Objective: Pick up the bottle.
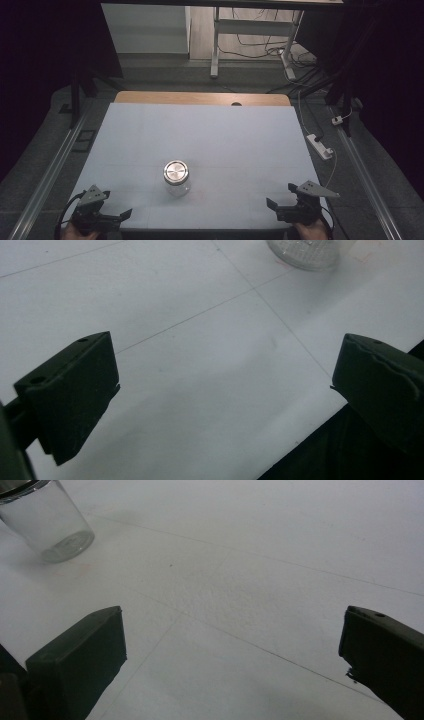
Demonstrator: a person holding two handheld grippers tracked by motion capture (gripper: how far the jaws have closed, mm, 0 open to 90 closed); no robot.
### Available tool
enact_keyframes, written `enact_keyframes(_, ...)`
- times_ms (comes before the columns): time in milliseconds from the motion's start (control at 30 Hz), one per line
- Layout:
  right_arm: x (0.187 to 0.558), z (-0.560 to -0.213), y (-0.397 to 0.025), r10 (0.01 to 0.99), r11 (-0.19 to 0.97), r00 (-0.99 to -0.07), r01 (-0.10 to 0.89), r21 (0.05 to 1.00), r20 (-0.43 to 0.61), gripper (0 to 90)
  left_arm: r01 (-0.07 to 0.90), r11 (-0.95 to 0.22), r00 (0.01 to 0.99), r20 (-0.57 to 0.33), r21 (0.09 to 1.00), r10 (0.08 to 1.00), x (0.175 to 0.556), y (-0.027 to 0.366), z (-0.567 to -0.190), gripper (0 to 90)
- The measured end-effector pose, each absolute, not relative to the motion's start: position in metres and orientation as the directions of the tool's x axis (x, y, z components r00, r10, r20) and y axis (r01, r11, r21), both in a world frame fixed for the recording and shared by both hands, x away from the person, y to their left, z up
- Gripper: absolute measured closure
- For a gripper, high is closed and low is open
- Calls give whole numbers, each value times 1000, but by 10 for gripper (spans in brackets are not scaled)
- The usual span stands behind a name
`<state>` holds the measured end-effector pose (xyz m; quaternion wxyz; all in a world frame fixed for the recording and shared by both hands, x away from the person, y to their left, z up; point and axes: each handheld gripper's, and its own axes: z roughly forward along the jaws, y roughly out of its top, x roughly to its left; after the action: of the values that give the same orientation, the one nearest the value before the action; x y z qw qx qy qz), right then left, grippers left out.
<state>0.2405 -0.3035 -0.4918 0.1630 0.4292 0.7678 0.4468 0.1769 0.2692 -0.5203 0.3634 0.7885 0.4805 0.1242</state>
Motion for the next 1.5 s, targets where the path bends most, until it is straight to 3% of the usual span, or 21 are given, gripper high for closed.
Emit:
enact_keyframes(767,241,-492,-299,784,274,-610,511,815,119,0,665,-254,526,-199,703,827,178,270,-520,0)
enact_keyframes(1133,241,-492,-300,783,271,-611,510,817,122,0,661,-266,525,-178,702,832,179,267,-519,0)
enact_keyframes(1500,242,-492,-301,783,266,-608,513,816,128,0,599,-290,581,-156,746,798,180,261,-513,0)
